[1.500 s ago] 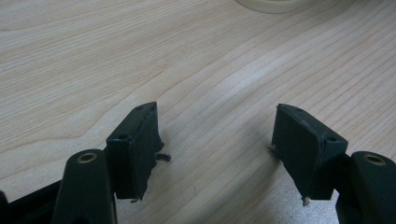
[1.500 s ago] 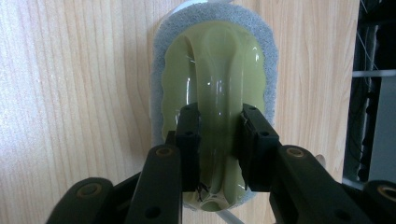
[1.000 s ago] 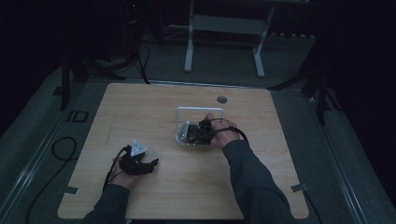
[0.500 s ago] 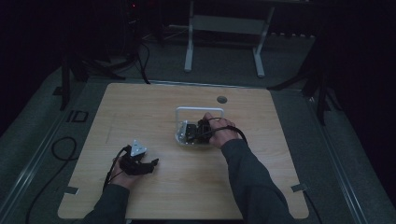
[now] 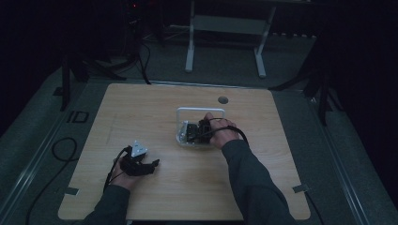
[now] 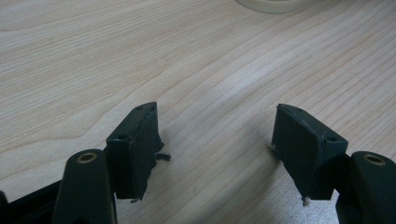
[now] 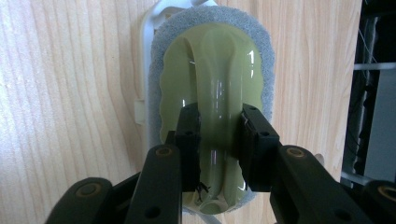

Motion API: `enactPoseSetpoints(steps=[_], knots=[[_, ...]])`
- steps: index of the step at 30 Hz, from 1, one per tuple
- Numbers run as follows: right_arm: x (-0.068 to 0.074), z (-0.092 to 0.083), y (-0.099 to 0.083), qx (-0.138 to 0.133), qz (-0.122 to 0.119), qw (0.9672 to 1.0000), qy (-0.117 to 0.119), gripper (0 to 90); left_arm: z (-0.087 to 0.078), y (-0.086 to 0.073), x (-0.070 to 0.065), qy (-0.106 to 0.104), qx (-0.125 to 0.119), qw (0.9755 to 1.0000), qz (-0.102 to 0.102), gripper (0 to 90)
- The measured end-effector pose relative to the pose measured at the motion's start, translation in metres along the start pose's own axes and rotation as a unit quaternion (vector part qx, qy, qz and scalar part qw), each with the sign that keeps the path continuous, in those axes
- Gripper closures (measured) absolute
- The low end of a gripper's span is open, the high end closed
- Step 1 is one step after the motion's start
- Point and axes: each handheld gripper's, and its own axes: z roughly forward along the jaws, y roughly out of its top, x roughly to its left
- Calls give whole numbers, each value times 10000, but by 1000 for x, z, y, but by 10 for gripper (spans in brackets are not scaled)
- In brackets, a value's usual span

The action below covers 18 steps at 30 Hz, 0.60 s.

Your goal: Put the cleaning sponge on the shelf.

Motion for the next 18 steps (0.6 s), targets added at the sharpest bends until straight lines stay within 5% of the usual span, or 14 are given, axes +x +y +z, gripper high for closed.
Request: enactPoseSetpoints(steps=[12,18], knots=[[0,5,-3,24,63,9999,-136,710,0,0,0,-8,2,10000,-4,324],[-2,4,-5,-31,188,9997,-178,637,0,0,0,-7,2,10000,-4,324]])
